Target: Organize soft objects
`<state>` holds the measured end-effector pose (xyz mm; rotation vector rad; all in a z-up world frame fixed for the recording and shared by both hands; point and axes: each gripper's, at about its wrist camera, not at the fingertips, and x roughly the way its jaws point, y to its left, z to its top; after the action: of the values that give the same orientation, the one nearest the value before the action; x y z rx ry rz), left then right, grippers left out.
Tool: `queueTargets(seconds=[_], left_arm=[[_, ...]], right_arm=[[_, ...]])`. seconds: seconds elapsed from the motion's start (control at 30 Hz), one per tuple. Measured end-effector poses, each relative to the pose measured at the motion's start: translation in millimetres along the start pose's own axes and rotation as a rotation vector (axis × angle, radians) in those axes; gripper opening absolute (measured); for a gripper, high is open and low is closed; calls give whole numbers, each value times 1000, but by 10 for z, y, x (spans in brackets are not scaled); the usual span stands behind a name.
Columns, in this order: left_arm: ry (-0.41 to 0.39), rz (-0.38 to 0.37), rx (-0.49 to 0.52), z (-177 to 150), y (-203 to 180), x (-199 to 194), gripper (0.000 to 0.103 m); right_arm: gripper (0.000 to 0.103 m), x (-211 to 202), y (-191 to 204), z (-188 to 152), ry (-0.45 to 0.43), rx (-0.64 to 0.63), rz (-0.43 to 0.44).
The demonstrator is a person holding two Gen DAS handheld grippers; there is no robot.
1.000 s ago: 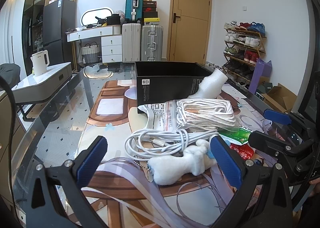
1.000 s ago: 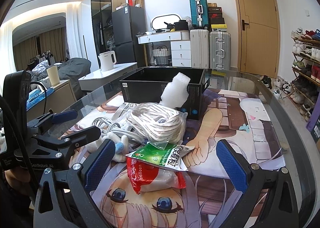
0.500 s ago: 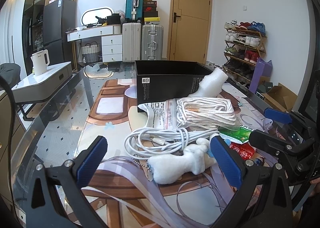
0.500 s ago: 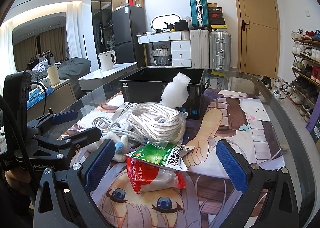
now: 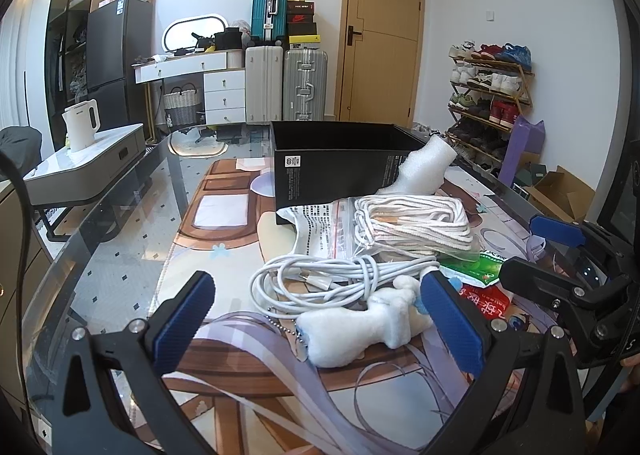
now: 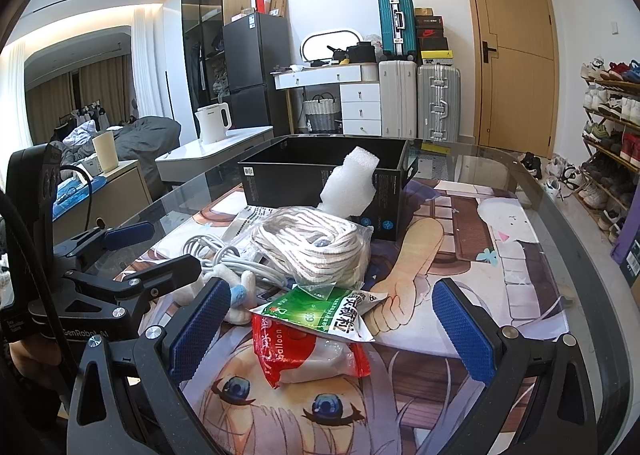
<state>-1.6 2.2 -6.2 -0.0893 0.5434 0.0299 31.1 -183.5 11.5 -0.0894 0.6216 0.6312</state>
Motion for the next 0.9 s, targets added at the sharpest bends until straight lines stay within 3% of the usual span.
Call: queueTargets(seconds=[0.47, 0.9], left_arm=[[-3, 13, 9, 19, -25, -17, 103], [-8, 16, 13, 31, -20, -35, 103]], right_arm=[[102, -113, -93, 73, -34, 13, -17], [102, -62, -58, 42, 14, -1, -4]])
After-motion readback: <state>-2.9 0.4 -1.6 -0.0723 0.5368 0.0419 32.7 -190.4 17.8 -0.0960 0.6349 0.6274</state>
